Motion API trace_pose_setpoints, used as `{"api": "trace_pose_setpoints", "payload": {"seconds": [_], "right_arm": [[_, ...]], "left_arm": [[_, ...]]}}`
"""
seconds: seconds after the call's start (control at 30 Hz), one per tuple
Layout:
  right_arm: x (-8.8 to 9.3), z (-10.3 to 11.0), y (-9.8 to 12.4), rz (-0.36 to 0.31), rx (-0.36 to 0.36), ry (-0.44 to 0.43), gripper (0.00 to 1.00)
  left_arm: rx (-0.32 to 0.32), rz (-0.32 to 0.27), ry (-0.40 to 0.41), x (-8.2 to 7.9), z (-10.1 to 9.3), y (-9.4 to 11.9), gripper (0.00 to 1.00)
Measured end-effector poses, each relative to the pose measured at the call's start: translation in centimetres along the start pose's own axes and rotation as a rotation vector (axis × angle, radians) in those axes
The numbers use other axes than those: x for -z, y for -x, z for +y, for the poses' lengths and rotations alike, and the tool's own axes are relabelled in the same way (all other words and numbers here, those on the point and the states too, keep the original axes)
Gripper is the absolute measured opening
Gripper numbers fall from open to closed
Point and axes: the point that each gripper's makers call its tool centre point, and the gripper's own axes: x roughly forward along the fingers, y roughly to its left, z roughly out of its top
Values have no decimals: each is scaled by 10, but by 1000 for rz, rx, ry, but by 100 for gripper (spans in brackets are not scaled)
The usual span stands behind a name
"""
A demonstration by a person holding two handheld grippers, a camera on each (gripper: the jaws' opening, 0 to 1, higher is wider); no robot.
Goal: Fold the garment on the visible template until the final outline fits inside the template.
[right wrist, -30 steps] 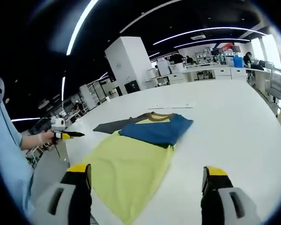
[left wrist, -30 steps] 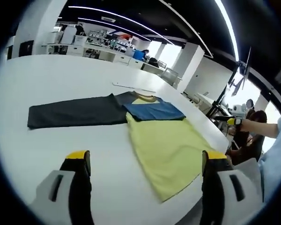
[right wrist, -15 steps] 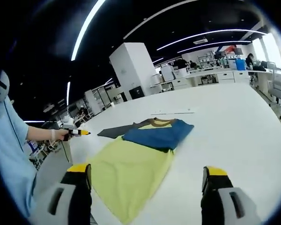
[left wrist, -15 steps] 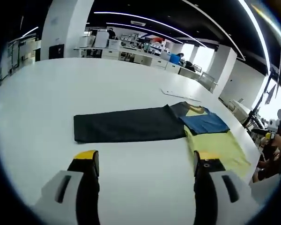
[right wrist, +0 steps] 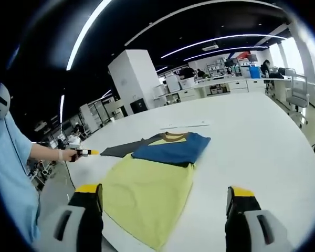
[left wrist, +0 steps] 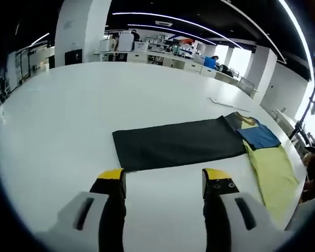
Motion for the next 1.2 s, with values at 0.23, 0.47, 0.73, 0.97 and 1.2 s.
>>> {"api": "trace_pose_setpoints", "payload": {"seconds": [0.23, 0.47, 0.73, 0.97, 1.2], "right_arm": [[4, 18, 10, -6, 64, -16, 99], [9, 28, 17, -19, 103, -28, 98], [16, 39, 28, -24, 136, -56, 98], [20, 38, 35, -5, 150, -63, 97], [23, 35, 36, -1, 155, -74, 97]], "left_arm": [[-16, -12, 46, 0, 14, -8, 45], [-59, -46, 248, 1, 32, -12, 38], [-24, -83, 369, -2, 31, -19, 29], [-28, -109, 410, 2, 37, -16, 15], [-50, -109, 424, 6, 44, -21, 0]]}}
